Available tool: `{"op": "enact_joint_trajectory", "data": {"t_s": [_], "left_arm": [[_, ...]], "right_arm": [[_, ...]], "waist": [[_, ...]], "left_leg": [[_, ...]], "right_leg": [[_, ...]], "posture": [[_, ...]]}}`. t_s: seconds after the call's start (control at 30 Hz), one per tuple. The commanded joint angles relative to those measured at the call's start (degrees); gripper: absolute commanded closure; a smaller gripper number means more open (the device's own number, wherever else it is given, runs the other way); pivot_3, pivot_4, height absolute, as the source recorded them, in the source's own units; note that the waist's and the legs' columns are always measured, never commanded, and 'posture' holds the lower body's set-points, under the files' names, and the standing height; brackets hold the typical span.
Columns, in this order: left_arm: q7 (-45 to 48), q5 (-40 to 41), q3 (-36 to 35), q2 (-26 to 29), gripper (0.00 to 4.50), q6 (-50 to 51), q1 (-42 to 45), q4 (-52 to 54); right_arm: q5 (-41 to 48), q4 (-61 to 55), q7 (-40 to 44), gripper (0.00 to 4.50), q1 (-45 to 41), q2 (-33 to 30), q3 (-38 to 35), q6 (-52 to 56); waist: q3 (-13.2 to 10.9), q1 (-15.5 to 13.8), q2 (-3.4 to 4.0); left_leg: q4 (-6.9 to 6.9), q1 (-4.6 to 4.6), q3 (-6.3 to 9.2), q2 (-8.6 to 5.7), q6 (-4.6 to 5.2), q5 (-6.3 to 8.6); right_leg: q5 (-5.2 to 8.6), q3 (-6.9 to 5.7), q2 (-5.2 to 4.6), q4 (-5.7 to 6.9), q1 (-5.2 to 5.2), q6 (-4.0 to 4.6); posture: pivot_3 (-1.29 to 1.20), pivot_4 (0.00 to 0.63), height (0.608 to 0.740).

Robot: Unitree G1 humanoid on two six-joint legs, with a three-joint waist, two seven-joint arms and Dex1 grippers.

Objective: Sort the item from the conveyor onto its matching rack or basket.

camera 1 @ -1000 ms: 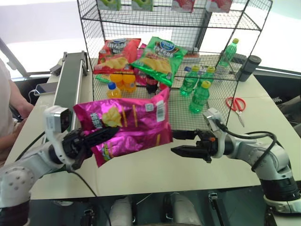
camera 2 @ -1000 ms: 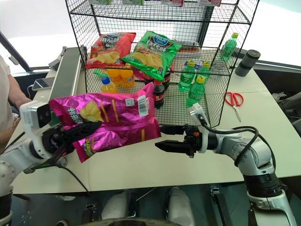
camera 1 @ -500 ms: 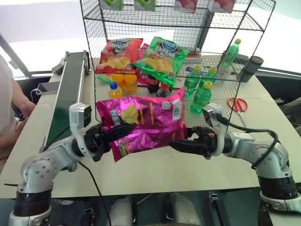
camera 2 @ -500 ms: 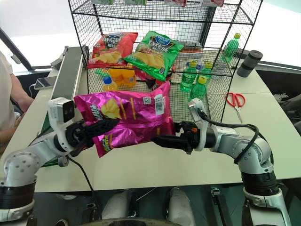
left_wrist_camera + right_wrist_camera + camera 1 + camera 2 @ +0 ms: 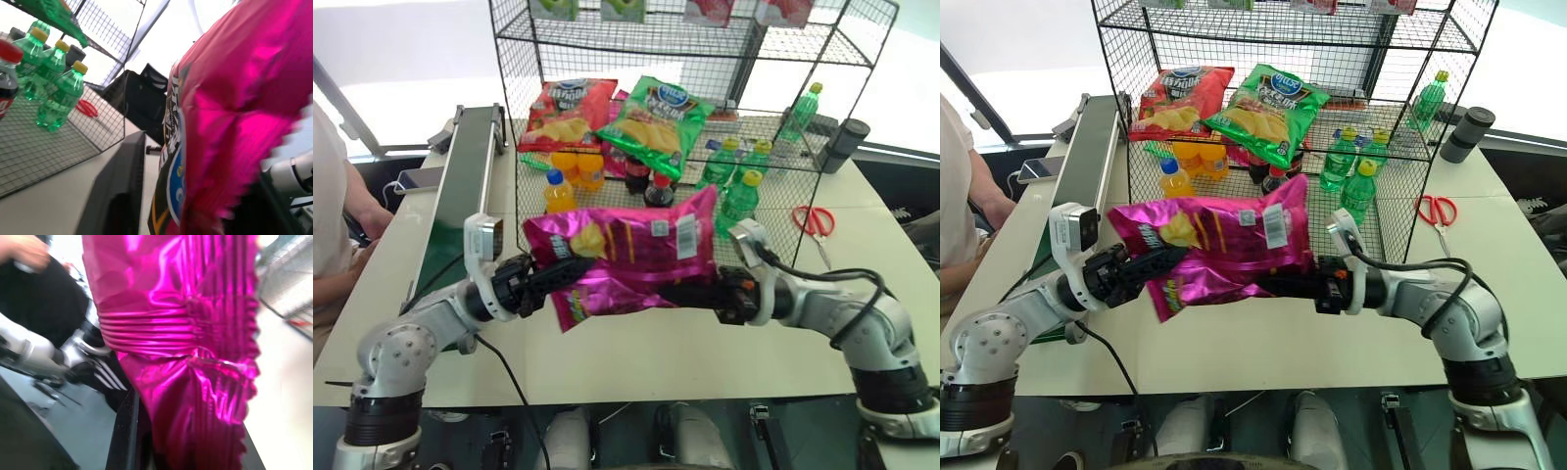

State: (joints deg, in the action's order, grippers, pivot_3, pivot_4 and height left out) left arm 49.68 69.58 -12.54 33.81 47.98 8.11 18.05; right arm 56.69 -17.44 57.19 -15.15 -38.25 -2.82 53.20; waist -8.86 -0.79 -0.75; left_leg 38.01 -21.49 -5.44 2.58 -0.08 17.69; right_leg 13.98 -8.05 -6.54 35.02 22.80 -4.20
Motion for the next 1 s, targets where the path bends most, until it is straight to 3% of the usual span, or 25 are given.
{"op": "enact_joint_trajectory", "data": {"t_s": [0.03,0.07,0.1,0.3,0.43,0.63,0.8,1.0], "left_arm": [[2.4,-2.6,-0.8,1.1,0.7,-1.9,-0.8,0.5],[3.1,-3.8,-0.6,1.5,0.17,-2.4,-1.1,0.4],[3.6,-4.6,-0.3,1.7,0.0,-2.8,-1.3,0.3],[5.6,-12.8,3.2,-1.7,0.0,-9.9,2.8,-3.1],[4.9,-21.3,6.7,-7.7,0.0,-19.0,8.2,-6.1],[4.1,-27.3,9.3,-13.8,0.0,-26.4,13.1,-9.3],[4.0,-30.4,10.4,-15.3,0.0,-28.8,13.5,-10.6],[3.1,-32.1,10.5,-16.0,0.0,-30.3,11.8,-9.2]], "right_arm": [[-1.3,-4.2,0.6,4.39,4.9,-3.4,-6.8,-4.1],[-1.1,-5.5,0.1,4.39,6.8,-4.4,-8.8,-4.4],[-0.9,-6.5,0.0,4.39,8.5,-5.1,-10.4,-4.8],[4.8,-12.1,-6.5,4.39,15.4,-4.8,-28.3,-7.7],[-0.4,-13.9,-11.1,4.39,13.9,-3.6,-33.4,-15.8],[-27.8,-8.0,-14.2,4.39,7.4,-5.6,-28.0,-41.7],[-51.6,3.9,-20.5,4.39,3.2,-9.8,-21.2,-63.1],[-72.5,17.5,-33.7,4.39,-5.2,-13.5,-13.5,-73.9]], "waist": [[0.0,-0.1,0.0],[0.0,-0.1,0.0],[0.0,-0.1,0.0],[0.0,-0.1,0.01],[0.0,-0.1,-0.02],[0.0,0.0,-0.01],[0.0,0.1,-0.02],[0.0,0.3,-0.02]], "left_leg": [[0.0,0.0,0.0,0.0,0.0,0.0],[0.0,-0.01,0.0,0.0,0.0,0.0],[-0.01,-0.02,0.01,0.0,0.0,0.0],[-0.01,0.01,0.0,0.01,0.0,0.0],[0.0,0.0,0.0,0.0,0.0,0.01],[-0.03,0.03,-0.16,-0.03,0.0,0.0],[-0.01,0.05,-0.2,-0.15,-0.13,-0.09],[-0.01,0.1,-0.29,-0.05,-0.44,-0.27]], "right_leg": [[0.0,0.0,-0.01,0.0,0.0,0.0],[0.0,0.0,-0.01,-0.01,0.0,0.0],[0.01,-0.01,-0.01,-0.01,0.0,-0.01],[0.01,0.0,-0.02,-0.02,0.0,0.01],[0.01,0.0,-0.02,-0.07,-0.03,0.0],[0.0,0.1,0.05,0.0,0.06,-0.03],[0.01,0.11,0.03,0.01,0.01,-0.07],[0.01,0.14,0.0,0.06,0.04,-0.08]], "posture": [[0.0,0.15,0.74],[0.0,0.15,0.74],[0.0,0.15,0.74],[0.0,0.15,0.74],[0.0,0.15,0.74],[0.0,0.15,0.74],[0.0,0.15,0.74],[0.0,0.15,0.74]]}}
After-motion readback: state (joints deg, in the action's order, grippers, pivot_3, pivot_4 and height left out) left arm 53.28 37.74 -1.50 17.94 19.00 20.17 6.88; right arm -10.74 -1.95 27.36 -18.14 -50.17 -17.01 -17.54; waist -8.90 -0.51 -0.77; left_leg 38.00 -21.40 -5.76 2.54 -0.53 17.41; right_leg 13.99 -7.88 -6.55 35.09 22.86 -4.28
